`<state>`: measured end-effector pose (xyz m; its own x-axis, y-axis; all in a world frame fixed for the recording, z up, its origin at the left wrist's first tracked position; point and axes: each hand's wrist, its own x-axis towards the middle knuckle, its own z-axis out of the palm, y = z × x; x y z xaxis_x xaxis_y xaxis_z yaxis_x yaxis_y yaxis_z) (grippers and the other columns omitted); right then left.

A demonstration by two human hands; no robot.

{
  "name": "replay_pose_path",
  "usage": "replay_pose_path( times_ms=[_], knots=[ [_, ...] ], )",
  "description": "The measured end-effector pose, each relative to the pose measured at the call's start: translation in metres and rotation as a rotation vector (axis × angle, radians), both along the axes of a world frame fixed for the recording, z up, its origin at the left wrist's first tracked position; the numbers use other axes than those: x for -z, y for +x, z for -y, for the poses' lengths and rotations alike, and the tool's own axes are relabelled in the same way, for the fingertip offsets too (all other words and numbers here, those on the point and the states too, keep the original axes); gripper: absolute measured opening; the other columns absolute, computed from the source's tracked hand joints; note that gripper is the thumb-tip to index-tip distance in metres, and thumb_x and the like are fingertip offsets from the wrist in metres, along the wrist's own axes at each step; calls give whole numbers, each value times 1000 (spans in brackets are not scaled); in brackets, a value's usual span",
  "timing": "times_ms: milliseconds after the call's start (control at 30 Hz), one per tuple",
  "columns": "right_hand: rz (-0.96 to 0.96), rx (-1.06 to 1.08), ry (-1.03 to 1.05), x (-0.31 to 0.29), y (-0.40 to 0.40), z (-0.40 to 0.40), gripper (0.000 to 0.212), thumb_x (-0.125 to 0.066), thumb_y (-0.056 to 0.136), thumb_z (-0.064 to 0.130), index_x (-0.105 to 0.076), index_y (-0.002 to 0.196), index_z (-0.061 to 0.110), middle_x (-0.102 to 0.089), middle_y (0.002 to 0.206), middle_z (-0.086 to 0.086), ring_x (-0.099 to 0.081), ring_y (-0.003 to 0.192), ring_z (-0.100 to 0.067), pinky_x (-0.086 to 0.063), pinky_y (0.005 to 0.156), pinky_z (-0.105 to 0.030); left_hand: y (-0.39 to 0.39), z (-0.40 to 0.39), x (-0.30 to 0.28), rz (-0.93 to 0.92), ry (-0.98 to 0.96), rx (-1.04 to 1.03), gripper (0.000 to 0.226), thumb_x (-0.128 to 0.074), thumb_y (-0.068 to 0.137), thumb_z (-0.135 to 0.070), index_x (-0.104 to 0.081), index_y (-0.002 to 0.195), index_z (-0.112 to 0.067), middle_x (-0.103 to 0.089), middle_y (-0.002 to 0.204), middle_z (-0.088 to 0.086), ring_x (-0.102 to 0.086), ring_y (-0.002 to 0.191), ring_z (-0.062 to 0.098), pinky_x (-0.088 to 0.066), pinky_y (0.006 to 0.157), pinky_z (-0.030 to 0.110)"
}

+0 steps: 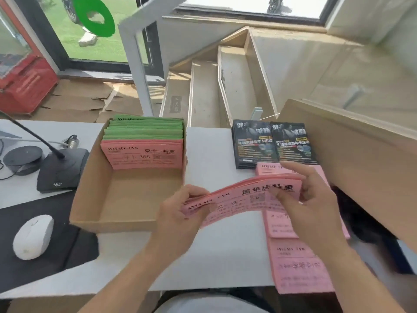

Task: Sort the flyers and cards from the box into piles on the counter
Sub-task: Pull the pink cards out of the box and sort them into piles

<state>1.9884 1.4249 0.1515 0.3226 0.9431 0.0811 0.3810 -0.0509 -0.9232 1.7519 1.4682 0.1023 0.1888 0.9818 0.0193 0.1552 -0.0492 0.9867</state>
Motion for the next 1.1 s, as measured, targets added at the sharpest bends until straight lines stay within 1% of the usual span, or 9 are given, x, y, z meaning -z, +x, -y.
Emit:
replay_pose_path(
  times_ms=[200,367,533,667,800,867,967,1033,1100],
  knots=[
    [-61,219,-186,41,84,96,54,-74,86,4,-59,116,46,-72,108,17,-69,102,-2,-59,75,-21,100,53,45,20,-313,261,21,-69,94,-12,-66,103,-30,-74,100,-13,-70,97,8,-58,77,23],
    [-27,287,-325,79,130,135,55,-78,85,16,-53,122,49,-74,107,13,-71,98,-7,-60,80,-39,143,94,68,-105,-345,288,38,-65,97,-20,-52,119,-48,-66,110,-20,-68,102,1,-61,80,25],
    [152,218,-390,106,140,136,57,-73,90,21,-45,134,44,-67,112,17,-66,96,4,-55,68,-17,158,107,90,-373,-235,185,64,-69,93,-26,-33,140,-50,-58,112,-21,-65,97,4,-62,79,30],
    [325,262,-373,122,143,140,52,-67,93,26,-45,137,41,-56,132,14,-53,118,-3,-48,102,-36,153,119,97,-345,-271,74,79,-79,86,-28,-30,148,-39,-49,128,-19,-60,98,2,-56,72,17],
    [485,176,-416,115,151,157,57,-75,86,35,-49,137,32,-43,143,10,-37,131,-9,-33,106,-30,141,146,103,-404,-265,207,118,-90,70,-39,-8,155,-42,-29,149,-25,-32,138,-3,-37,115,31],
    [528,-5,-579,117,156,168,78,-83,74,46,-42,140,39,-25,155,14,-22,141,-8,-29,115,-38,142,158,109,-458,-217,318,133,-91,68,-35,10,154,-47,-18,158,-24,-24,145,-2,-32,119,33],
    [564,-194,-706,127,156,177,99,-87,69,46,-25,145,45,0,161,20,-11,148,-11,-31,119,-45,154,163,115,-525,-164,343,139,-85,77,-18,30,147,-51,-2,168,-11,-30,147,7,-42,113,31],
    [605,-158,-641,132,155,176,89,-83,76,36,-27,145,40,-4,162,16,-23,146,-12,-43,111,-38,163,159,113,-487,-129,305,132,-78,82,-10,28,147,-53,-2,169,-6,-42,139,8,-52,97,27],
    [633,-99,-553,135,156,170,73,-76,83,29,-34,142,35,-16,160,12,-37,138,-11,-50,102,-32,171,157,108,-468,-112,289,123,-67,89,-7,31,145,-54,10,168,-11,-30,143,2,-42,91,16]
  ],
)
